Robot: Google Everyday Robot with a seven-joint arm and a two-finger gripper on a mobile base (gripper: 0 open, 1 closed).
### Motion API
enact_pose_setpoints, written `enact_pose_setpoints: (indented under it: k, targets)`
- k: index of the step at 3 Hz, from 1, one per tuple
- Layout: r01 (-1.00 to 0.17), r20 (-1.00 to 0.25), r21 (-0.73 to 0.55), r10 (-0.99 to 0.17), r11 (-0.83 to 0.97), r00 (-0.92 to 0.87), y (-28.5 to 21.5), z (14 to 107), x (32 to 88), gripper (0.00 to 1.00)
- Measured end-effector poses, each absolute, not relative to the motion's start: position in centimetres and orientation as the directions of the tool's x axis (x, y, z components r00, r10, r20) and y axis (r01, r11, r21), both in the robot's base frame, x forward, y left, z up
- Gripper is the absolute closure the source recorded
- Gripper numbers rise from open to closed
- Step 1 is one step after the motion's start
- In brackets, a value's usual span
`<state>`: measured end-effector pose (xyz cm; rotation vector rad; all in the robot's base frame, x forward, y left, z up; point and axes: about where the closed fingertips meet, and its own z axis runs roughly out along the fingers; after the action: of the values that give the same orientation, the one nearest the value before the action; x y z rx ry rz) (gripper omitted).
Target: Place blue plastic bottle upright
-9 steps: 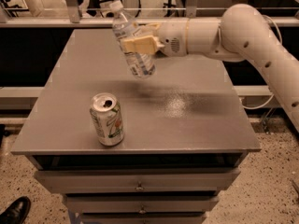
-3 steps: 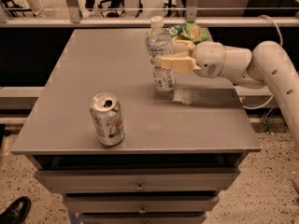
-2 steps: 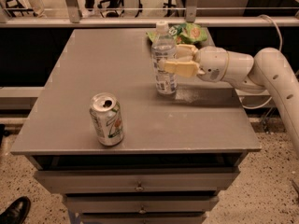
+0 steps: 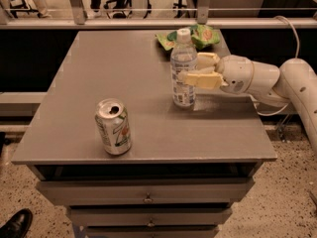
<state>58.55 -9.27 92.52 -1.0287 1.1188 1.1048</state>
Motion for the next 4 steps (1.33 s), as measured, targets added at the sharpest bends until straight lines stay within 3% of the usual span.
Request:
enact_pose_setpoints:
  k: [1, 3, 4]
  targets:
    - [-0.983, -0.986, -0.071, 0.135, 0.167, 0.094, -10.1, 92.3, 57.7, 0.05]
    - [-0.977, -0.988, -0.091, 0.108, 0.195, 0.113, -11.9, 93.2, 55.5, 0.0]
    - [-0.966, -0.99, -0.126, 0.025, 0.226, 0.136, -14.6, 96.2, 54.0, 0.0]
